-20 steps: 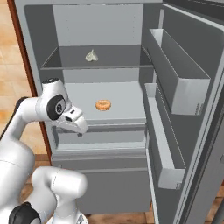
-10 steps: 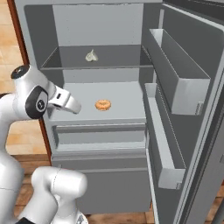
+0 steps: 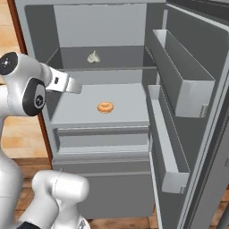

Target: Retrieve the bottle and the shaker from the cabinet and place them next to the mixing bowl on the counter. Then add garlic from the fridge to the mixing bowl.

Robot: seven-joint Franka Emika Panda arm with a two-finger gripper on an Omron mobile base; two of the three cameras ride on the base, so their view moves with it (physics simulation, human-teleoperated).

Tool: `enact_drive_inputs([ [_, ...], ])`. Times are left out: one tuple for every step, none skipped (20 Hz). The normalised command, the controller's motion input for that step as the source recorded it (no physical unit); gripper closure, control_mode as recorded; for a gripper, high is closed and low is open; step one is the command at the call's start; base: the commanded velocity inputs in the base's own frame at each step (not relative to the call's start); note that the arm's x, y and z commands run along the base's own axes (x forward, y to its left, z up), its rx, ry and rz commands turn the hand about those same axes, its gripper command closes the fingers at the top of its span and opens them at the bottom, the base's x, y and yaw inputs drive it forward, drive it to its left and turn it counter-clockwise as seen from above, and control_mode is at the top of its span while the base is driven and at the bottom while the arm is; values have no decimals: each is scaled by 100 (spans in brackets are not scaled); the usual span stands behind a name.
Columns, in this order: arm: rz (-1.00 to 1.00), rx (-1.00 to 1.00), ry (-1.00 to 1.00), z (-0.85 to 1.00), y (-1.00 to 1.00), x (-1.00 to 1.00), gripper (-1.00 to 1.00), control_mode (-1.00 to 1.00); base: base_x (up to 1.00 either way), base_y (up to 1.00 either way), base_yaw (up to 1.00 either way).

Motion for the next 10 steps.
enact_drive_inputs([
  [12,3,-16,91,4,9,-100,-100,0,0,0],
  [13,2,-13,85,1,12,-100,-100,0,0,0],
  [11,1,-13,83,1,13,-100,-100,0,0,0],
  [9,0,-10,81,6,19,-100,-100,0,0,0],
  [9,0,-10,88,8,24,-100,-100,0,0,0],
  [15,0,0,93,0,45,-100,-100,0,0,0],
  [8,0,0,44,8,69,-100,-100,0,0,0],
  [2,0,0,0,14,89,-100,-100,0,0,0],
  [1,0,0,0,12,93,-100,-100,0,0,0],
  [1,0,-1,0,21,89,-100,-100,0,0,0],
])
